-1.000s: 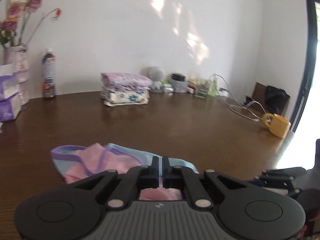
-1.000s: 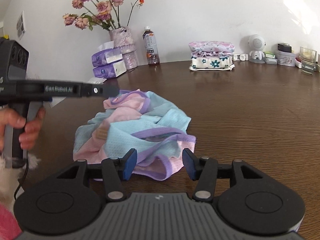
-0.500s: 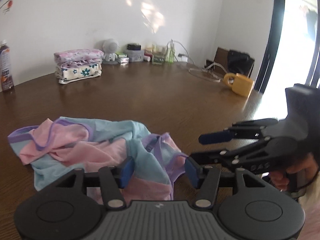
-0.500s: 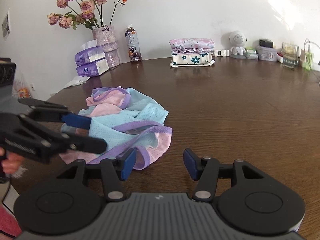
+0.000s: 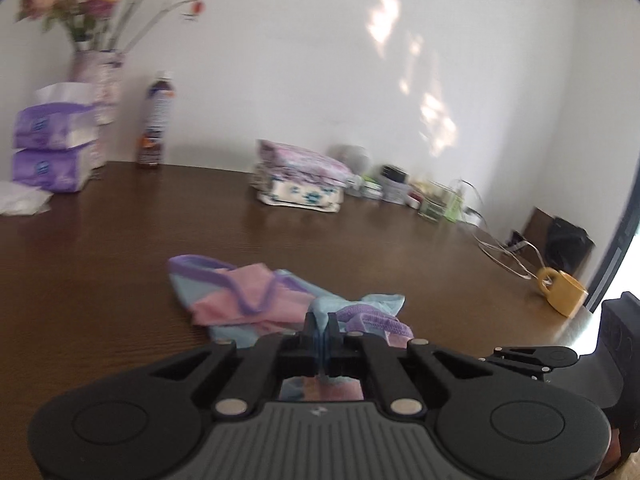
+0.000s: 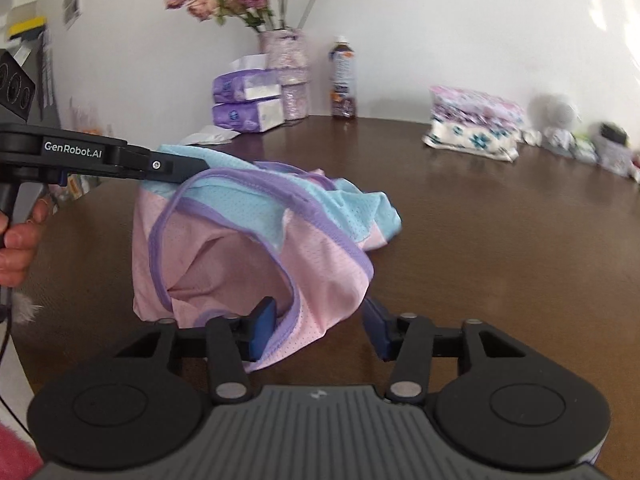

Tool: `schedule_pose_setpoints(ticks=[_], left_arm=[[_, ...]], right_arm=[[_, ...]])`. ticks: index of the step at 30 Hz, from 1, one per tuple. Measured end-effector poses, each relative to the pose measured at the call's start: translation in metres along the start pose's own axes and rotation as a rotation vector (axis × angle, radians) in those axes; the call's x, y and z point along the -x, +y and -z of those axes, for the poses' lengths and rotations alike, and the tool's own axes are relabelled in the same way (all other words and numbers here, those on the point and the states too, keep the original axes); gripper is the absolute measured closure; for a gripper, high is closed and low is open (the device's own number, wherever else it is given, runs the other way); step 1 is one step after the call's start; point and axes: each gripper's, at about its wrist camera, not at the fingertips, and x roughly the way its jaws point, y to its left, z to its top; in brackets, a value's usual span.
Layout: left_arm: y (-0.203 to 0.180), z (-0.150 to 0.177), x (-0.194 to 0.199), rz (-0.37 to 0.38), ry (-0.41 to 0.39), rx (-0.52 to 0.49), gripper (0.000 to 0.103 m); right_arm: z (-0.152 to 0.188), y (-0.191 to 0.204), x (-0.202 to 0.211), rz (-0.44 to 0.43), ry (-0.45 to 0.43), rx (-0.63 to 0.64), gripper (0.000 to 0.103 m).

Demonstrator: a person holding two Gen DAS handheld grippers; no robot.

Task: Fold clothes
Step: 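Grasp the purple trim with the right gripper while the left gripper holds its edge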

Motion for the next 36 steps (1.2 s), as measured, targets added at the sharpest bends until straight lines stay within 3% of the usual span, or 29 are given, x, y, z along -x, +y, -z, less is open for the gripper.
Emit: schedule_pose_setpoints(ticks=[7, 8, 10, 11, 15, 18, 20, 24, 26, 27, 28, 36], left_arm=[[0.049, 0.022, 0.021, -0.159, 0.037, 0.102, 0.099], [0.054, 0.023, 0.023, -0.171, 0.042, 0.107, 0.096], [0.055, 0.016, 0.032, -0.158, 0.022, 0.086, 0.077], [0.055, 0.013, 0.036, -0.152, 0.012, 0.075, 0.074], [0.024, -0.011, 0.030, -0.048, 0.032, -0.136, 0.069], [0.000, -0.022, 0.003, -0.002, 0.131, -0.290, 0.069], [-0.011, -0.023, -0.018, -0.001, 0.207, -0.374, 0.069], [-0.015, -0.017, -0.054, 0.015, 0.347, -0.459, 0.070], [-0.013, -0.015, -0.059, 0.029, 0.373, -0.465, 0.080], [-0.013, -0.014, -0.060, 0.033, 0.377, -0.475, 0.099], [-0.014, -0.013, -0.057, 0.033, 0.364, -0.497, 0.100], [-0.057, -0.004, -0.006, -0.137, 0.145, -0.772, 0.101]], right_arm=[[-0.017, 0.018, -0.013, -0.096, 0.006, 0.040, 0.055], [-0.017, 0.019, -0.013, -0.109, 0.010, 0.033, 0.054], [-0.016, 0.017, -0.011, -0.133, 0.014, 0.012, 0.050], [-0.015, 0.016, -0.009, -0.136, 0.015, 0.004, 0.049], [-0.015, 0.012, -0.003, -0.124, 0.012, -0.017, 0.045], [-0.014, 0.007, 0.003, -0.105, 0.001, -0.031, 0.043], [-0.012, 0.004, 0.007, -0.094, -0.005, -0.043, 0.035], [-0.007, -0.005, 0.014, -0.099, -0.014, -0.058, 0.022], [-0.005, -0.008, 0.017, -0.113, -0.018, -0.064, 0.011], [-0.004, -0.009, 0.017, -0.122, -0.020, -0.064, 0.006], [-0.004, -0.009, 0.018, -0.124, -0.032, -0.060, 0.000], [-0.014, 0.003, 0.011, -0.015, -0.156, 0.024, 0.000]])
